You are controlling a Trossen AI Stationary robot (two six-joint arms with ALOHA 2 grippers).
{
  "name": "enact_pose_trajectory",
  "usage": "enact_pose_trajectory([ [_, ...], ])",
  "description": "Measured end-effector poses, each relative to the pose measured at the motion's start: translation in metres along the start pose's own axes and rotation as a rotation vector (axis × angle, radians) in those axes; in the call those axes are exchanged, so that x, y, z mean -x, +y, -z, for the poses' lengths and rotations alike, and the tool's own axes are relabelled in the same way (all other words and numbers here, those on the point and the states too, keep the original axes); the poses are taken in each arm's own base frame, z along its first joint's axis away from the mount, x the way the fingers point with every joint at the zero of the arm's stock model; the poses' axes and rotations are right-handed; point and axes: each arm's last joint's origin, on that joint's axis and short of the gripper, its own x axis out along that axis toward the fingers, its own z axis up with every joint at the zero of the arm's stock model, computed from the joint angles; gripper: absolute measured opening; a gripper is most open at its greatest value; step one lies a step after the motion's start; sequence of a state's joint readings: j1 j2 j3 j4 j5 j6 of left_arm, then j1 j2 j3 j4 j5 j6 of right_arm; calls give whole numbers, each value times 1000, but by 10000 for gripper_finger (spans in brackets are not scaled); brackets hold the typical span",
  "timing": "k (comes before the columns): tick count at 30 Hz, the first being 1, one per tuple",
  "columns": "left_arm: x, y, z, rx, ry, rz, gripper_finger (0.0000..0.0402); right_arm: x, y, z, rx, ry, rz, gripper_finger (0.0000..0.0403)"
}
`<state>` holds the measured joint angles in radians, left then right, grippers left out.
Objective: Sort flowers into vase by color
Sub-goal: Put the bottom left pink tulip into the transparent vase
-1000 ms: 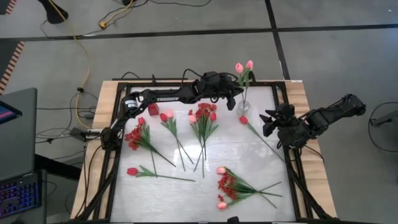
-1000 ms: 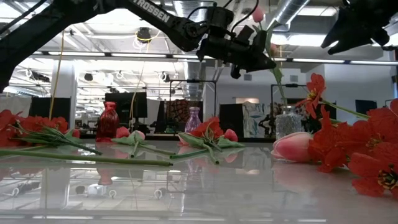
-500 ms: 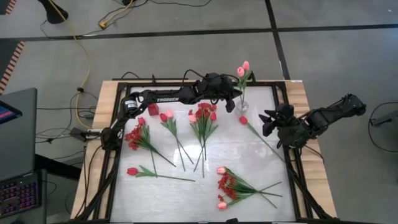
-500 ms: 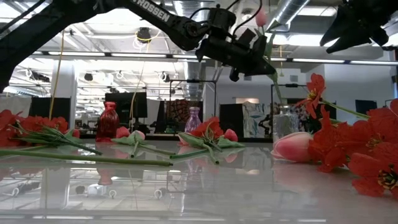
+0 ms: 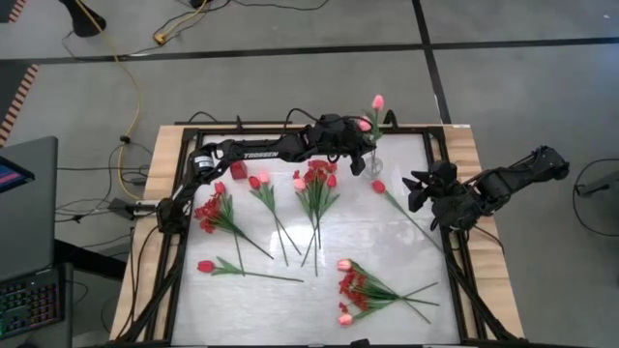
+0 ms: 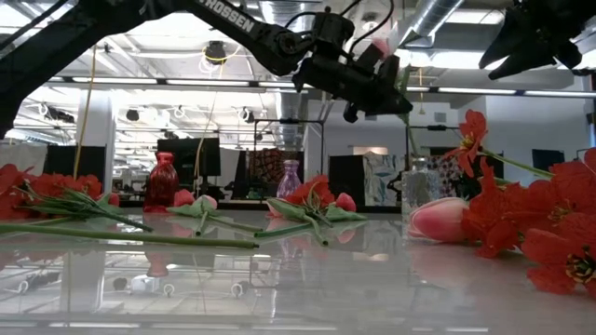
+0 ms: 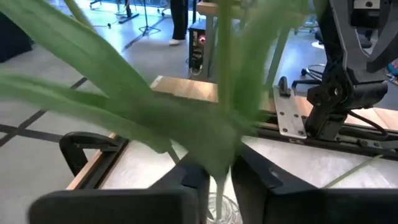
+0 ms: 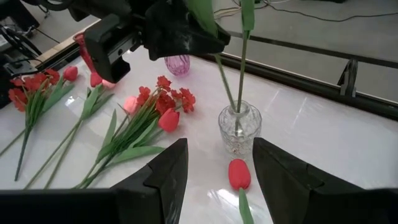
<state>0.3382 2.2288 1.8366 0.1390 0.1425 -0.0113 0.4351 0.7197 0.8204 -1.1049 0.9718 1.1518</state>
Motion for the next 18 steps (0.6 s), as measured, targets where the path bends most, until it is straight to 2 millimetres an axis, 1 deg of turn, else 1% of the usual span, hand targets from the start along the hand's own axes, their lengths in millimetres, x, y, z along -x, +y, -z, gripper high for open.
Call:
enact_pose_trajectory([
  [9, 2, 3, -1, -7, 9, -5, 111, 0, 0, 0, 1, 5, -2, 207],
  [16, 14, 14, -6, -22, 86, -21, 149, 0, 0, 1, 1, 25, -11, 207],
  [18, 21, 16, -10, -34, 119, -24, 161, 0, 0, 1, 1, 27, -12, 207],
])
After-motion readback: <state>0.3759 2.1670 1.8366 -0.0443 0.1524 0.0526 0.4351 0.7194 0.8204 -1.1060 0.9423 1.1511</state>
